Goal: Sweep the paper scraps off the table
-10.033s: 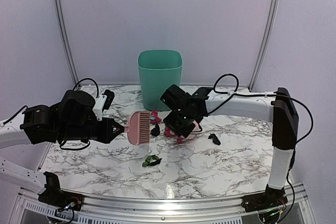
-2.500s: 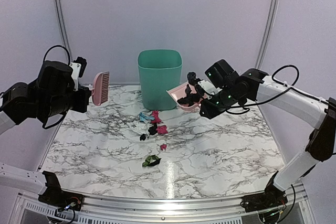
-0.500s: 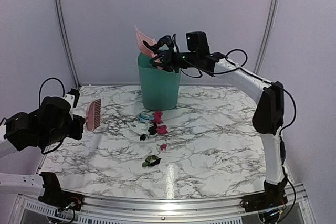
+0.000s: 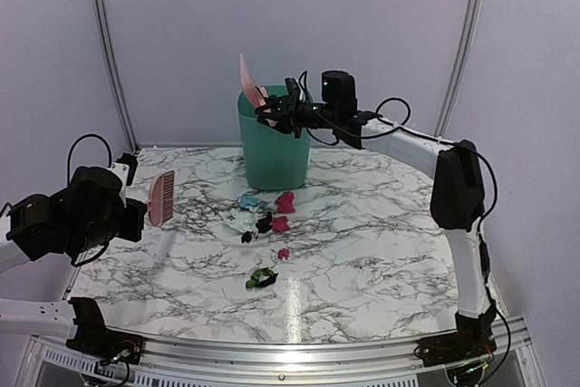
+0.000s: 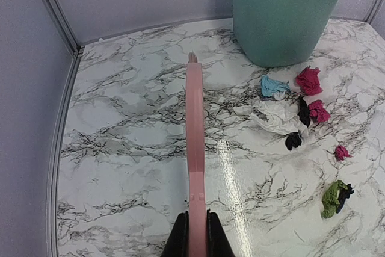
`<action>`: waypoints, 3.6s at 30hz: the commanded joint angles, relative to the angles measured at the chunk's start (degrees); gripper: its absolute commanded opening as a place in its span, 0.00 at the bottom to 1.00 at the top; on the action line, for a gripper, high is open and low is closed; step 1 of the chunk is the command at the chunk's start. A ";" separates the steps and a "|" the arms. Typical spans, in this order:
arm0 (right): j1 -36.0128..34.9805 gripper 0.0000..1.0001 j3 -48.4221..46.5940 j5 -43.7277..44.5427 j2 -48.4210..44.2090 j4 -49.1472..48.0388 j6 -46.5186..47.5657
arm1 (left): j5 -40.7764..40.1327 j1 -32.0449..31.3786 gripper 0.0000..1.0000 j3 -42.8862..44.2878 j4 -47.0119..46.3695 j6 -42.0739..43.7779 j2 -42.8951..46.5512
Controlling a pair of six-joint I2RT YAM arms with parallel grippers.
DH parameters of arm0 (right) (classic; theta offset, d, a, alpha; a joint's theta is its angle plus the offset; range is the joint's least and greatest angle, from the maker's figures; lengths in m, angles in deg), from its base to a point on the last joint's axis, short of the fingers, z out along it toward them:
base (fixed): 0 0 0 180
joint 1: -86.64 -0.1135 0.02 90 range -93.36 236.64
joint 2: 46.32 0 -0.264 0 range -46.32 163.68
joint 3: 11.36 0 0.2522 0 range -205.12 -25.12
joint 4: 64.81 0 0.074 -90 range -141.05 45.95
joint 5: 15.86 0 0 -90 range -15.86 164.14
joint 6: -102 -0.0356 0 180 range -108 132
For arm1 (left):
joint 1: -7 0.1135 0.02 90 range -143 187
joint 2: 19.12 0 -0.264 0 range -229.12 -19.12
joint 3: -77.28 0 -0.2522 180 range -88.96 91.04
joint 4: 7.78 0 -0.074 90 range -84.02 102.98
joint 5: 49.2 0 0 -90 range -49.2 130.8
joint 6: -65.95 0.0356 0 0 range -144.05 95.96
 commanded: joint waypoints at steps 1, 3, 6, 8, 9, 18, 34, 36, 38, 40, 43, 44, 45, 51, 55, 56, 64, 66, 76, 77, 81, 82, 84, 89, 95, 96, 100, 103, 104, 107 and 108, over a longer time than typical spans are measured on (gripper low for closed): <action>0.99 0.00 1.71 -3.22 1.73 -15.59 -12.55 | -0.57 0.10 0.00 -0.41 -1.42 0.07 0.59; 1.04 0.00 1.71 -3.45 2.54 -19.38 -16.03 | -0.59 0.18 0.00 -0.38 -1.41 0.14 0.57; 1.01 0.00 1.65 -3.91 4.05 -26.82 -22.81 | -0.67 0.17 0.00 -0.40 -1.42 0.10 0.64; 1.01 0.00 1.12 -3.85 5.09 -31.19 -26.84 | -0.70 0.16 0.00 -0.37 -1.42 0.14 0.72; 1.00 0.00 0.72 -3.82 5.59 -32.55 -28.64 | -0.80 0.15 0.00 -0.38 -1.42 0.14 0.70; 1.04 0.00 0.43 -2.37 7.07 -40.41 -37.38 | -1.43 0.18 0.00 -0.45 -1.33 -0.11 0.59; 1.00 0.00 0.97 -5.10 2.70 -39.37 -38.30 | 3.53 0.20 0.00 4.01 -3.58 -0.06 -1.01; 1.08 0.00 0.98 -6.17 0.94 -34.53 -33.56 | 8.37 0.18 0.00 7.93 -5.37 0.15 -4.23; 1.00 0.00 1.49 -7.13 -0.49 -32.04 -30.75 | 12.63 0.16 0.00 12.12 -7.63 0.05 -8.24; 1.06 0.00 2.11 -8.82 -1.39 -31.70 -29.75 | 16.15 0.17 0.00 15.17 -10.97 0.13 -11.85; 1.10 0.00 1.69 -11.58 -2.57 -30.62 -27.47 | 21.49 0.16 0.00 18.65 -16.61 -0.38 -17.85; 1.09 0.00 0.72 -12.39 -2.89 -28.62 -25.88 | 23.57 0.16 0.00 19.94 -18.28 -0.83 -20.04; 1.11 0.00 -0.91 -13.34 -3.07 -25.89 -23.62 | 25.46 0.17 0.00 21.21 -19.70 -1.33 -22.20; 2.29 0.00 -5.22 -14.94 -8.18 -10.85 -8.72 | 32.90 -0.72 0.00 28.36 -27.51 -5.36 -34.95; 4.01 0.00 0.81 -11.00 -15.73 0.37 2.52 | 34.32 -1.84 0.00 35.47 -30.13 -7.69 -44.15; 4.37 0.00 2.97 -8.95 -18.11 2.59 5.87 | 34.32 -2.11 0.00 37.22 -30.52 -8.54 -46.41; 6.84 0.00 14.44 25.57 -36.63 29.96 30.64 | 33.58 -2.33 0.00 50.19 -36.49 -19.36 -67.34; 6.86 0.00 20.80 34.63 -40.68 32.18 32.77 | 32.87 -2.05 0.00 54.85 -36.02 -21.48 -72.71; 7.15 0.00 40.49 45.67 -54.26 32.23 34.39 | 39.54 2.89 0.00 71.26 -36.56 -37.64 -95.31; 7.15 0.00 41.22 45.75 -54.62 32.48 34.51 | 40.61 3.19 0.00 71.18 -36.63 -38.67 -96.27; 7.19 0.00 42.58 48.01 -55.12 35.01 35.55 | 41.18 3.38 0.00 65.92 -37.90 -38.88 -93.99; 7.15 0.00 43.12 48.80 -55.28 35.35 35.80 | 41.06 3.42 0.00 63.48 -38.48 -38.72 -92.79; 7.19 0.00 44.89 49.86 -56.01 35.21 36.05 | 40.23 3.58 0.00 58.76 -38.89 -38.70 -90.14; 7.15 0.00 50.15 50.14 -57.70 32.47 35.79 | 40.67 3.69 0.00 44.82 -42.17 -39.47 -83.10; 7.15 0.00 51.73 49.72 -56.99 33.01 36.66 | 37.67 3.89 0.00 33.21 -43.85 -37.34 -74.47; 7.15 0.00 52.03 49.52 -57.17 33.15 36.87 | 37.42 4.03 0.00 32.32 -43.11 -36.69 -73.50; 7.09 0.00 54.07 47.69 -58.17 33.80 37.35 | 36.30 4.30 0.00 28.26 -41.35 -34.13 -68.71; 6.85 0.00 55.87 45.98 -58.90 34.12 37.38 | 34.88 4.46 0.00 24.34 -40.63 -31.97 -64.62; 6.57 0.00 56.34 45.43 -58.94 34.34 37.38 | 34.11 4.46 0.00 23.05 -39.00 -31.21 -63.27; 4.64 0.00 56.88 45.04 -58.88 35.34 37.98 | 31.89 4.41 0.00 18.90 -37.94 -29.26 -59.22; 3.49 0.00 56.98 45.47 -58.79 35.64 38.27 | 31.23 4.44 0.00 17.66 -37.46 -28.62 -57.87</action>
